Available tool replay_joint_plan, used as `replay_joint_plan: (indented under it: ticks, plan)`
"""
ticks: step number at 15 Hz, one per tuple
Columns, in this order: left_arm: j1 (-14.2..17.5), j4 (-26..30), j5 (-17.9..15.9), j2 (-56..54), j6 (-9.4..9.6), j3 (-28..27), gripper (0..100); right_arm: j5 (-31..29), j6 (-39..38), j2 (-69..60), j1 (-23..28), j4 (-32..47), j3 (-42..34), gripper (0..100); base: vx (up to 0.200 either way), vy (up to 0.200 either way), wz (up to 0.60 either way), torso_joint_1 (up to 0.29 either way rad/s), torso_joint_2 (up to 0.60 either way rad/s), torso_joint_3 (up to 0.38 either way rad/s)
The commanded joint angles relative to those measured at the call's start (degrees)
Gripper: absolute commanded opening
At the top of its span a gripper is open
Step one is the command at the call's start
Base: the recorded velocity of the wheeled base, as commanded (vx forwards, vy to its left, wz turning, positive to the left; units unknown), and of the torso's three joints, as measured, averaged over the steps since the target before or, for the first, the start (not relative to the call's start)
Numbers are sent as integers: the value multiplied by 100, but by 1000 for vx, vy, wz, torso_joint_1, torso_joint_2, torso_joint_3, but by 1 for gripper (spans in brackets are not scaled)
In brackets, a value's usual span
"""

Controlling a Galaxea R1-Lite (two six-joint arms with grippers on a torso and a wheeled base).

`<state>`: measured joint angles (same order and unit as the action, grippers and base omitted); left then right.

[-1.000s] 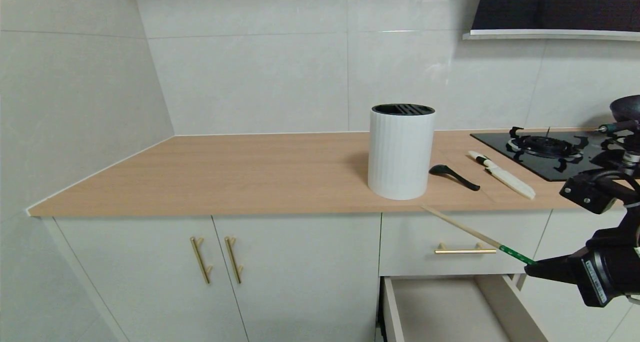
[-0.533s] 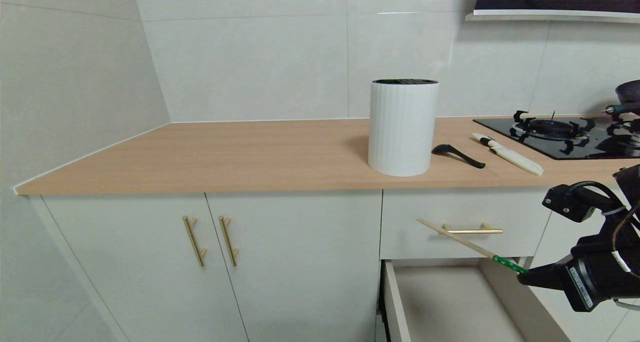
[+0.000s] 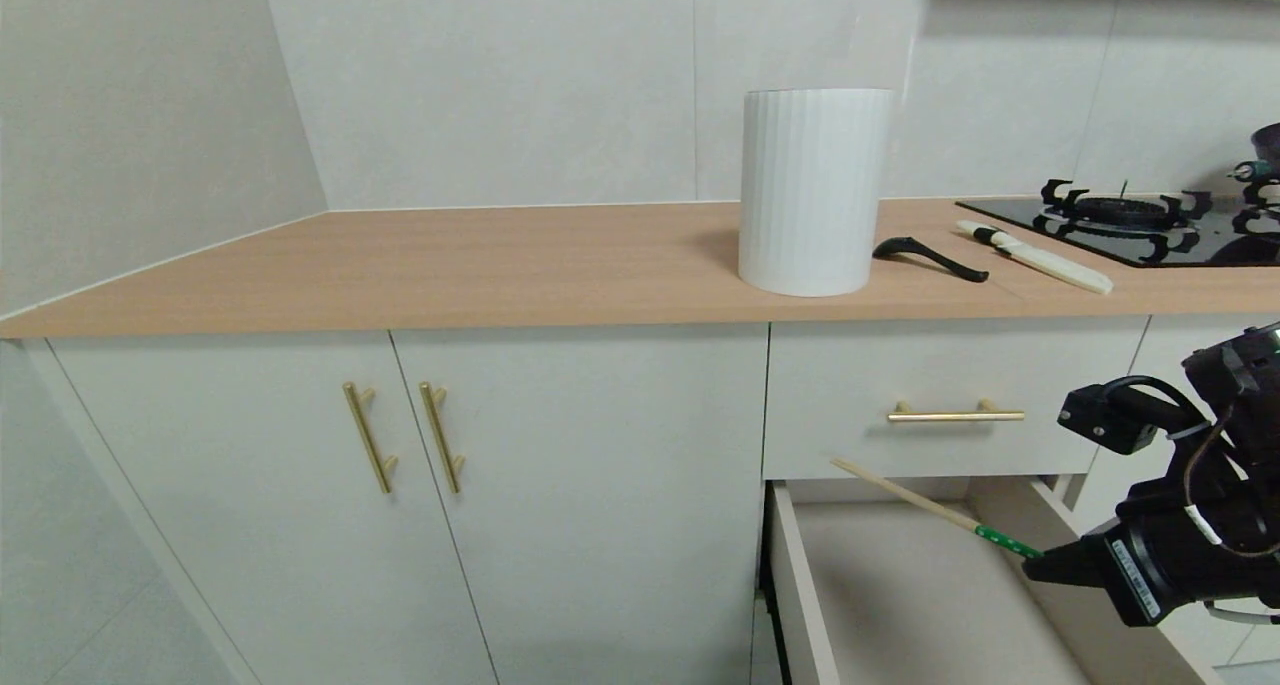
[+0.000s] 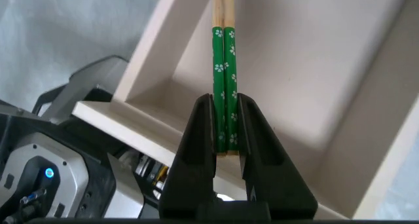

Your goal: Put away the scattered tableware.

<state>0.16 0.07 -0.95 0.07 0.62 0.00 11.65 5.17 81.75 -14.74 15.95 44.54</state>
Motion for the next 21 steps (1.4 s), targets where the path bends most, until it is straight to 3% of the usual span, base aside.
replay_joint_plan:
  ticks: [1,9,14,21]
  plan:
    - [2,1,-2,1,-1,0,100,4,10,139,-3,-21,2,0,0,0,0,0,0,0]
    - [2,1,-2,1,-1,0,100,-287,-95,1827,6,-716,46,0,0,0,0,-38,55,38]
    - [2,1,-2,1,-1,0,100,-568,-1422,3286,-3,-786,942,0,0,0,0,0,0,0]
    - [2,1,-2,1,8,0,100,-954,-2143,4815,-486,-786,1926,0,0,0,0,0,0,0]
